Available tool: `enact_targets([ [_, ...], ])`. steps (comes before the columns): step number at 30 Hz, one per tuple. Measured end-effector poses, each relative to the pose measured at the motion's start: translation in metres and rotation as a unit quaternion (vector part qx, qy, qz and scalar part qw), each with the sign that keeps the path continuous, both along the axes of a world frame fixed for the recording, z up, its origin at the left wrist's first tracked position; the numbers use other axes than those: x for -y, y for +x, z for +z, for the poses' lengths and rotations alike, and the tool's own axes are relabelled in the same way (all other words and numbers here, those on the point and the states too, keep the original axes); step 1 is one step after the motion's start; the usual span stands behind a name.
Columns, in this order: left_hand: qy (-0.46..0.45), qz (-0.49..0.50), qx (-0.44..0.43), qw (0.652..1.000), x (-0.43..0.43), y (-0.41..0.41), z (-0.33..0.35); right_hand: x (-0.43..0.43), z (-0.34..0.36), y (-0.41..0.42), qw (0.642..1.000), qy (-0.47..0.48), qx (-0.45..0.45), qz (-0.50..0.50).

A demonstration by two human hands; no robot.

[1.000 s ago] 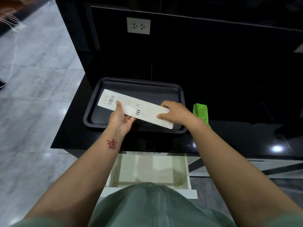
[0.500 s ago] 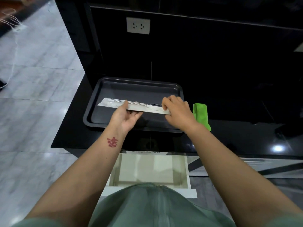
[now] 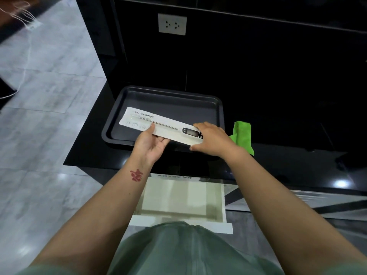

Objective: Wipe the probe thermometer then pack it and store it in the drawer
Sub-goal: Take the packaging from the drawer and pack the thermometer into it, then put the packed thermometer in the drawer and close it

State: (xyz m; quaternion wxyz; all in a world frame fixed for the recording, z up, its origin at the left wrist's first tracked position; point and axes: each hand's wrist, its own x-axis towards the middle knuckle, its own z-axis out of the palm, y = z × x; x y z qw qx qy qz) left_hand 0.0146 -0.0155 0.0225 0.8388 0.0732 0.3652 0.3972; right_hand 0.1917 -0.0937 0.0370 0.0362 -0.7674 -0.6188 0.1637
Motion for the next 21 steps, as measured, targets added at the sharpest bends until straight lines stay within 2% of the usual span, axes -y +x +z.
enact_targets([
  [8, -0.011, 0.068, -0.068, 0.995, 0.035, -0.019, -0.008, 0.030, 0.001, -0.005, 0.999, 0.025, -0.020, 0.036],
  [12, 0.033, 0.120, -0.158, 0.980, 0.058, -0.034, -0.012, 0.048, 0.000, -0.012, 0.998, 0.027, -0.028, 0.055],
  [15, 0.054, 0.143, -0.253, 0.955, 0.071, -0.042, -0.015, 0.062, -0.003, -0.020, 0.998, 0.024, -0.030, 0.053],
  [18, 0.097, 0.133, -0.407, 0.898, 0.079, -0.051, -0.019, 0.075, -0.005, -0.030, 0.998, 0.027, -0.034, 0.044],
  [20, 0.136, 0.083, -0.538, 0.828, 0.090, -0.060, -0.022, 0.086, -0.008, -0.038, 0.998, 0.026, -0.035, 0.037],
  [21, 0.168, 0.051, -0.599, 0.781, 0.096, -0.064, -0.024, 0.092, -0.010, -0.041, 0.999, 0.024, -0.037, 0.031],
])
